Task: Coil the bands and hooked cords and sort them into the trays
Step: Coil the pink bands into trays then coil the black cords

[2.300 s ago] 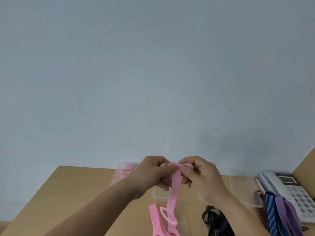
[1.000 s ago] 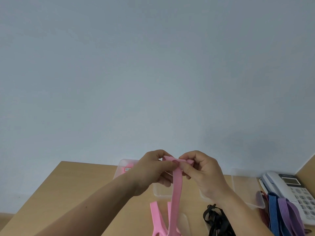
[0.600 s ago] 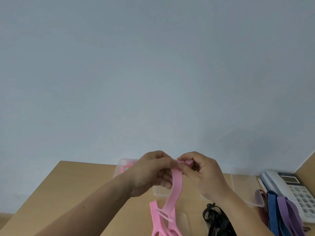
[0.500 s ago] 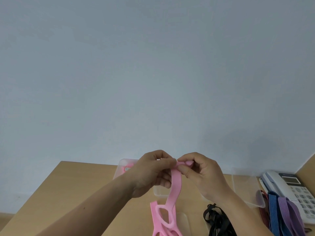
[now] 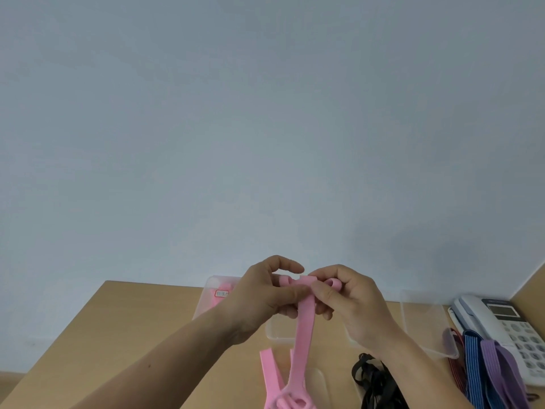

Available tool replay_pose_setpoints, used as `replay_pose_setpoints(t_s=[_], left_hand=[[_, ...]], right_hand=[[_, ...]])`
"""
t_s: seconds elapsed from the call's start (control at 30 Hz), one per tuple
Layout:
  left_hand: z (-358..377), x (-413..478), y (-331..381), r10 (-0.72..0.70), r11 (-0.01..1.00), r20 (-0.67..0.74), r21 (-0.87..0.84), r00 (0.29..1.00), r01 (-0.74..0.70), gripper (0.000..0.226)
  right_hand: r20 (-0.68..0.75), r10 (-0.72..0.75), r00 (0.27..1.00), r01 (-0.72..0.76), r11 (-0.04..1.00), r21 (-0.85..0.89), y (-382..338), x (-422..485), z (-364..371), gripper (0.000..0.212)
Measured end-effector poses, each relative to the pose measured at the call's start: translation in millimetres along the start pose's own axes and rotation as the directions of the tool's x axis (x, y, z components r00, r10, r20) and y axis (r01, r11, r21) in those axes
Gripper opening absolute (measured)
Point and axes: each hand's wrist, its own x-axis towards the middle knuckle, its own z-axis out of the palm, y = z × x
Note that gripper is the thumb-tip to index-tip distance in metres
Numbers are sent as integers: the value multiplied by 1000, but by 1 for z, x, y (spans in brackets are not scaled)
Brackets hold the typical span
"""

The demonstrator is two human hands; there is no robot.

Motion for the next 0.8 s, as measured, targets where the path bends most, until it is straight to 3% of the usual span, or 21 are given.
replay_pose_setpoints(t_s=[0.17, 0.3, 0.43, 0.67, 0.8], left_hand=[[1, 1, 2, -100, 995, 88, 12, 991, 100, 33], [0, 0, 5, -126, 992, 107, -10, 986, 128, 24], [-2, 0, 8, -145, 987, 126, -46, 981, 152, 25], [3, 0, 3, -117, 988, 43, -92, 992, 121, 11], [3, 0, 2, -61, 994, 33, -91, 998, 64, 22]], right_hand=[[-47, -54, 997, 47, 989, -137, 2, -1, -1, 6], [-71, -124, 990, 107, 973, -204, 6, -3, 1, 27], [-38, -136, 990, 125, 969, -215, 8, -2, 0, 29], [-11, -125, 992, 122, 981, -149, 8, -5, 0, 23], [-5, -27, 1000, 27, 1000, 5, 8, -5, -1, 19]])
